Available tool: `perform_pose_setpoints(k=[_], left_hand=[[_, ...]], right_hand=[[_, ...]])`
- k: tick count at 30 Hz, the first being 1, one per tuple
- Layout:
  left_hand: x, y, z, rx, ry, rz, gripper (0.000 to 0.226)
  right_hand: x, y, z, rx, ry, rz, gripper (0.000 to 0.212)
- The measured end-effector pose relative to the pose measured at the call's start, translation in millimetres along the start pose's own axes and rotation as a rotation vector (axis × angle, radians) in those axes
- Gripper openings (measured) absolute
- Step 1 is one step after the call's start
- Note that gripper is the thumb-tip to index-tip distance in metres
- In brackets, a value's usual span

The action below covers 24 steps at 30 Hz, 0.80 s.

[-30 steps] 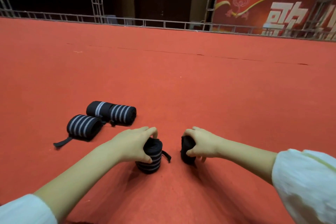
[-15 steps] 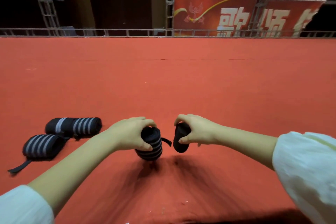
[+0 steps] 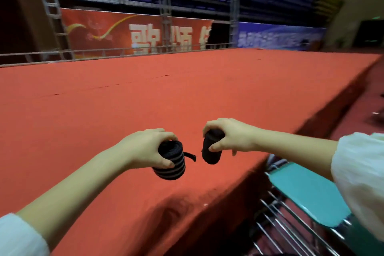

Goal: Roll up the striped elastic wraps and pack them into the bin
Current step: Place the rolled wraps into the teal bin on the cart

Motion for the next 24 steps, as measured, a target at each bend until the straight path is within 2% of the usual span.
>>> perform_pose_setpoints(k=[7, 12, 18, 24], left_hand=[[127, -112, 1, 0.005, 0.027, 0.304, 0.055], [226, -172, 4, -0.004, 0.049, 0.519, 0.057], [334, -214, 17, -0.006, 0.076, 0.746, 0.055], [418, -230, 48, -0.030, 0.103, 0.912, 0.059]], right_hand=[[119, 105, -73, 0.196, 0.052, 0.290, 0.027], [186, 189, -105, 0.239, 0.078, 0.496, 0.028], [239, 279, -117, 0.306, 0.125, 0.662, 0.032], [284, 344, -101, 0.309, 0.025, 0.845, 0.033]])
Point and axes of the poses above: each hand's wrist, its own y-axis away from the middle knuckle, its own z-axis out of the palm, x = y × z, the point moved 2 cm from there along -y, towards the middle knuckle, and after that the axes turned 1 degree about z, right-handed, at the moved point
